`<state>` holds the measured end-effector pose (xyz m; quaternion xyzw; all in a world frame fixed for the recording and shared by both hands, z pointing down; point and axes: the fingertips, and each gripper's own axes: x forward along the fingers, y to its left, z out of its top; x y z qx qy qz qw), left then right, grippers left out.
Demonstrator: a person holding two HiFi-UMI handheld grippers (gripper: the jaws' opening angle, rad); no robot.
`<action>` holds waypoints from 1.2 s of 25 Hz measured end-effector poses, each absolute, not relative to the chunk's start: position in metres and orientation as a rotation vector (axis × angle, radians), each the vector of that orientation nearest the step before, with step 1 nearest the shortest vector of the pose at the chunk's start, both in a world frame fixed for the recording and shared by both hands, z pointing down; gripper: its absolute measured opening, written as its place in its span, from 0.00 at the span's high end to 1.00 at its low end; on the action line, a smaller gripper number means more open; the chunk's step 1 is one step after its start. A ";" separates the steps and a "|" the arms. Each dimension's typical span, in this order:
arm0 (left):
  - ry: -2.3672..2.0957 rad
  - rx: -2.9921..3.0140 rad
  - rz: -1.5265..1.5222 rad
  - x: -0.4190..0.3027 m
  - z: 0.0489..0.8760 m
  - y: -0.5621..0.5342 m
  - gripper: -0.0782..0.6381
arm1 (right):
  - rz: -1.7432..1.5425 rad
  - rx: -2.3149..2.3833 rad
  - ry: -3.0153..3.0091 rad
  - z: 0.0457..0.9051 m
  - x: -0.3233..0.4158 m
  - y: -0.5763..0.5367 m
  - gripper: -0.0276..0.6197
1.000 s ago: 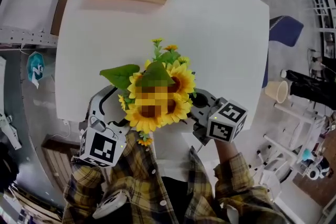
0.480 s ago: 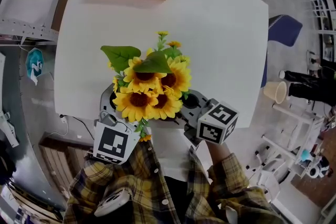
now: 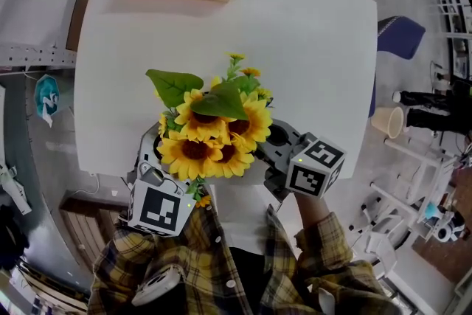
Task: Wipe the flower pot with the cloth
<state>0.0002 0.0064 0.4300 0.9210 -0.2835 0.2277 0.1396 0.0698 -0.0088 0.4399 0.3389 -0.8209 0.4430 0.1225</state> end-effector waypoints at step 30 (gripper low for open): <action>0.080 2.936 0.788 0.029 0.428 0.005 0.37 | 1.017 -0.113 -2.307 0.447 0.031 -0.102 0.91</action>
